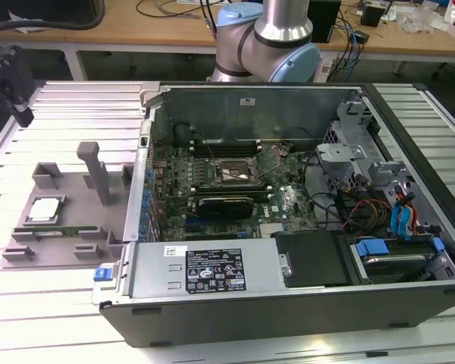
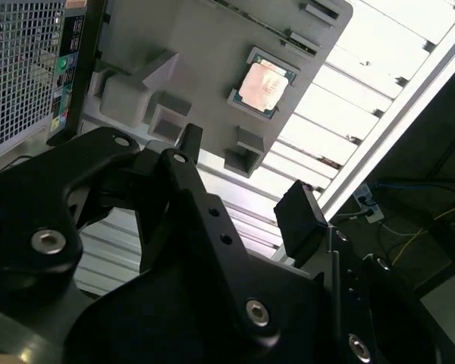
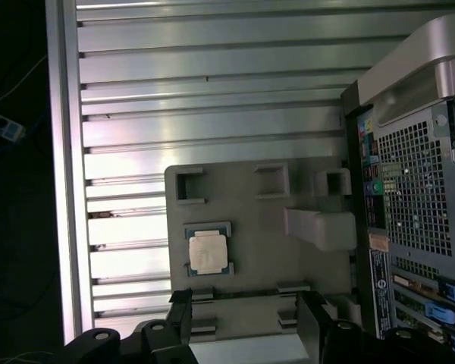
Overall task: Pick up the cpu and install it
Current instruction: 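Pick up the cpu and move it towards the insertion slot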
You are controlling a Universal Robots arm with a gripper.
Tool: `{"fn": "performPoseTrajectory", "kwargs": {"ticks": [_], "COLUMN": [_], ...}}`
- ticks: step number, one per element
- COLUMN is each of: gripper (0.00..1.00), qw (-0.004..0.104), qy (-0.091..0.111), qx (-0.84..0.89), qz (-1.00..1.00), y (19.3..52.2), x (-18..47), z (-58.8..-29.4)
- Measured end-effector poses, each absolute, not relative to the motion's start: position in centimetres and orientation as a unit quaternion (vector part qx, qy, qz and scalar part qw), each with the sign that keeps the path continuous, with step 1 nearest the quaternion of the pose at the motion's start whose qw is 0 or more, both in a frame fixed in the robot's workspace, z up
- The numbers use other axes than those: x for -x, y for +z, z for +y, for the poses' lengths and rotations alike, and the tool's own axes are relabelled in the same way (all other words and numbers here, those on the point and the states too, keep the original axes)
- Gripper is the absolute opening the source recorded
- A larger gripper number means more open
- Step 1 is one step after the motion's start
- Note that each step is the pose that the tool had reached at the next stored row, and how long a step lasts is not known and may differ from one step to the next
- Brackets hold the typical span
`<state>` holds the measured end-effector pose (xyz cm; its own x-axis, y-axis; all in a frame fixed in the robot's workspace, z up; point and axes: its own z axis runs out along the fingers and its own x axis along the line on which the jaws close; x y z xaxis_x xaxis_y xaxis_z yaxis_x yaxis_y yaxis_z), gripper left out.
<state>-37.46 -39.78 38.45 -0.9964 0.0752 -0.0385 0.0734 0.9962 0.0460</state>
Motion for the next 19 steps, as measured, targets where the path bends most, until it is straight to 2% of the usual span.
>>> {"fn": "performPoseTrajectory", "kwargs": {"ticks": [19], "gripper": [0.66], "qw": [0.02], "qy": [0.022], "qx": [-0.037], "qz": [0.999], "y": [36.2], "x": [37.5], "z": [-39.8]}}
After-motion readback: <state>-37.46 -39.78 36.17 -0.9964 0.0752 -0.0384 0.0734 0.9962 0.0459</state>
